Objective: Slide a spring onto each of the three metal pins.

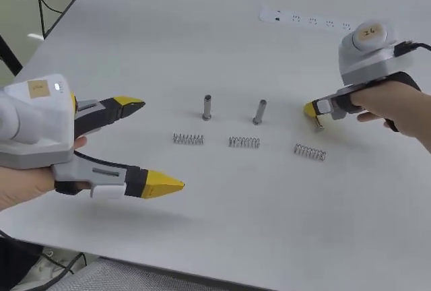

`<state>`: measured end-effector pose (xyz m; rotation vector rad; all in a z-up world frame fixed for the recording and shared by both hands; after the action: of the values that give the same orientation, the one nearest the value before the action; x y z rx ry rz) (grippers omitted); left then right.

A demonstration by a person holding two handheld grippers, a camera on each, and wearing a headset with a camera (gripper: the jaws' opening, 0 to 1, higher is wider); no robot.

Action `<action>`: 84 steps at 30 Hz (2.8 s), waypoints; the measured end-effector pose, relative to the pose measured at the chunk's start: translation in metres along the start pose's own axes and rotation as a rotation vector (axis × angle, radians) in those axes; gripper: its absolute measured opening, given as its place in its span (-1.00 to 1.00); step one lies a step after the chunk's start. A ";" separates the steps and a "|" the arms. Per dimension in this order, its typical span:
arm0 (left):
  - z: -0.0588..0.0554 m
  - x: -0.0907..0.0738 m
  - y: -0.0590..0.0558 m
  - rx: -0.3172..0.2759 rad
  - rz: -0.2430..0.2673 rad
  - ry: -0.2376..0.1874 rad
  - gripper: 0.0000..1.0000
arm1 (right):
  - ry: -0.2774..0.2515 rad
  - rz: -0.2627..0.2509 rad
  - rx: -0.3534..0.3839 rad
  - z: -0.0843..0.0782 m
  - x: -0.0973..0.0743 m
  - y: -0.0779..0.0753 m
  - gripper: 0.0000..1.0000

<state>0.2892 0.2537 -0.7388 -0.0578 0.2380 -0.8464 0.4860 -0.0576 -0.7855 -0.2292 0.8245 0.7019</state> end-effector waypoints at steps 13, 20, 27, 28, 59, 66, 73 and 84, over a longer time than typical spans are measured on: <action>0.000 0.000 0.000 -0.001 0.006 0.000 0.90 | -0.032 -0.009 -0.049 -0.004 -0.003 0.002 -0.81; 0.001 0.001 0.000 0.000 0.005 0.000 0.90 | -0.076 0.003 -0.052 -0.008 -0.011 0.008 -0.81; 0.002 0.001 -0.001 0.003 0.003 -0.002 0.90 | -0.133 0.015 -0.052 -0.010 -0.021 0.012 -0.81; 0.002 0.001 -0.001 0.003 0.003 -0.003 0.90 | -0.143 0.017 -0.049 -0.011 -0.022 0.013 -0.81; 0.005 0.000 -0.006 0.010 0.001 -0.008 0.89 | -0.334 0.021 -0.060 -0.019 -0.041 0.018 -0.80; 0.006 0.002 -0.005 0.010 0.001 -0.012 0.89 | -0.368 0.015 -0.066 -0.020 -0.042 0.019 -0.80; 0.006 0.003 -0.005 0.010 -0.003 -0.013 0.89 | -0.406 0.015 -0.060 -0.025 -0.045 0.020 -0.80; 0.007 0.002 -0.006 0.011 0.002 -0.021 0.89 | -0.428 0.008 -0.085 -0.032 -0.053 0.024 -0.79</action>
<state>0.2879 0.2476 -0.7315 -0.0564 0.2138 -0.8451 0.4266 -0.0795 -0.7659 -0.1441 0.3879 0.7600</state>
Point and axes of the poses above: the centre of the closed fingertips' face, and the gripper's own axes: x roughly forward along the fingers, y roughly to its left, z roughly out of its top, the point moved 9 cm from there along -x, roughly backward along the fingers, and after that the axes turned 12 degrees about -y, right-handed, at the moved point
